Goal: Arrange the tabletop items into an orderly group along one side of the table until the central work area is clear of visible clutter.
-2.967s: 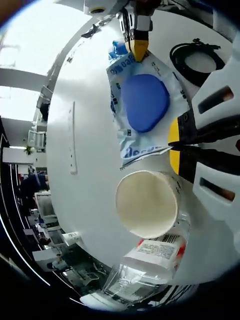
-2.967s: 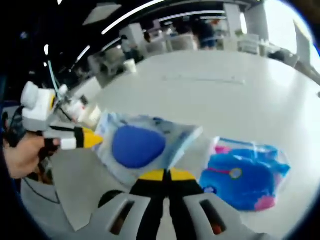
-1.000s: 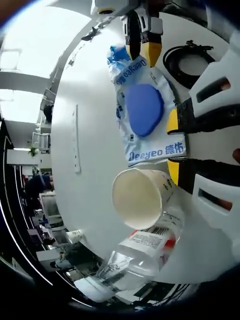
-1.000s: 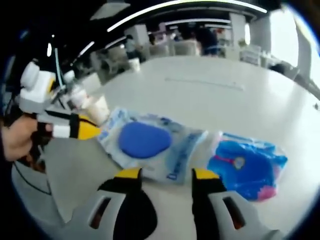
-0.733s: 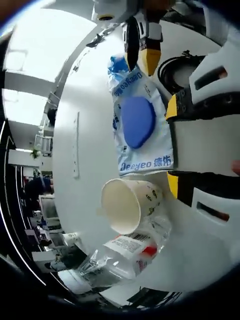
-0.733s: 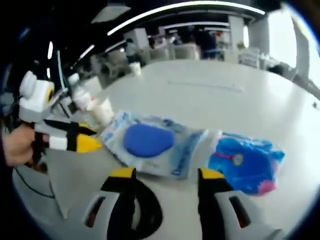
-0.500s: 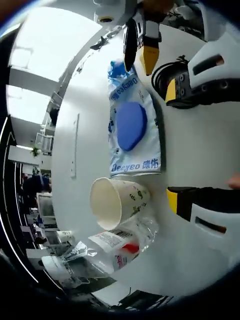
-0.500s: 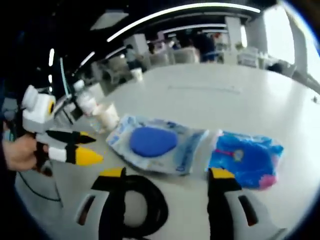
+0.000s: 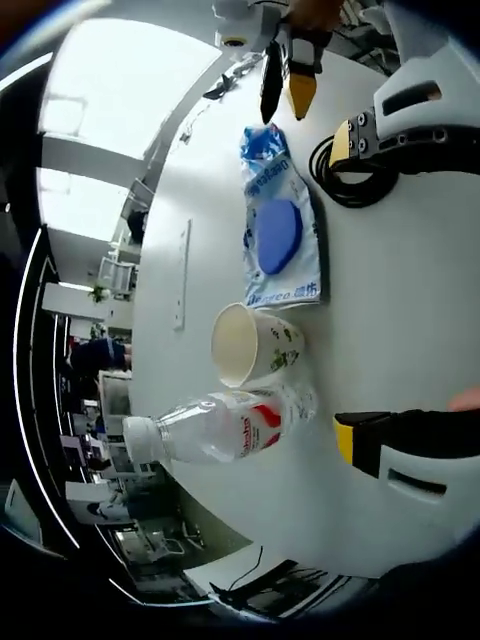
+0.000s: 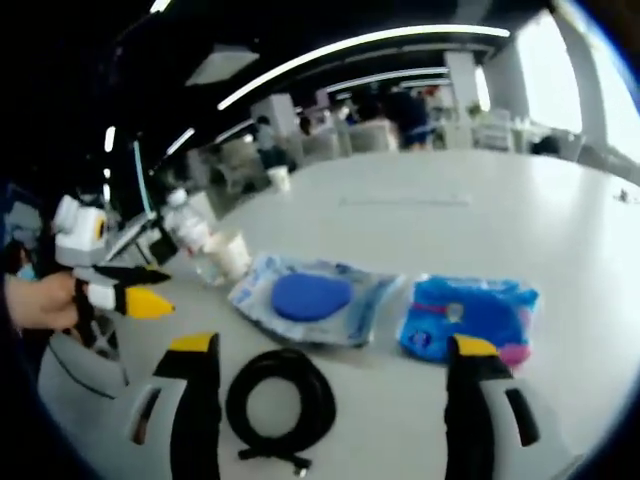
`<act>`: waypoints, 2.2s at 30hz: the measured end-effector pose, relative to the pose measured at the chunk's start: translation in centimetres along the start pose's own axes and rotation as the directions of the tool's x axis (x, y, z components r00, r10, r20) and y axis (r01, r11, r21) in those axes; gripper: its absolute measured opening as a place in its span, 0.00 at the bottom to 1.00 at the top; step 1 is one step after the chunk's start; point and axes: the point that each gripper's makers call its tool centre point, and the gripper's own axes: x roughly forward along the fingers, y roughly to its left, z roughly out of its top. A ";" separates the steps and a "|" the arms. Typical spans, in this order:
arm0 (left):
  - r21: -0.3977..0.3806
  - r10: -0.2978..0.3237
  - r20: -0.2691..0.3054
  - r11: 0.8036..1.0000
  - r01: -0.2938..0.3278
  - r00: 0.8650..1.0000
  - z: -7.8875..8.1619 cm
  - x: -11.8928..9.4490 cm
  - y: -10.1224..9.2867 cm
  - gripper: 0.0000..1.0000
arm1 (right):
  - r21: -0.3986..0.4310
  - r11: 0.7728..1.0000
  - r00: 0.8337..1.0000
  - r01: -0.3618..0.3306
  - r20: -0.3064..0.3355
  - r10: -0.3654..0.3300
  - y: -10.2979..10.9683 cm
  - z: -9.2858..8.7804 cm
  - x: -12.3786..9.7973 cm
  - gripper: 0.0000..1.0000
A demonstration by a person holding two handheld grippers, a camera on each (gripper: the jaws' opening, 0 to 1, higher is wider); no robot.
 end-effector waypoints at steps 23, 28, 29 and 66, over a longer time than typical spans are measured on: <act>0.001 0.001 0.017 1.000 -0.001 1.000 -1.3 -6.8 3.8 0.99 | 0.006 0.999 0.999 0.039 -0.005 -0.039 -1.9 -0.8 -4.4 0.93; 0.007 0.002 0.021 1.000 -0.003 1.000 -1.2 -7.1 3.9 0.99 | 0.001 1.000 0.999 0.029 -0.015 -0.029 -1.3 -1.2 -3.8 0.92; 0.003 0.003 0.020 1.000 -0.003 1.000 -1.3 -7.0 3.9 0.99 | 0.002 1.000 0.999 0.028 -0.017 -0.028 -1.2 -1.3 -3.7 0.91; -0.037 -0.019 -0.021 0.999 0.018 1.000 -3.0 -6.0 3.2 0.98 | -0.116 0.992 0.986 -0.050 -0.161 0.030 2.4 -6.2 3.3 0.60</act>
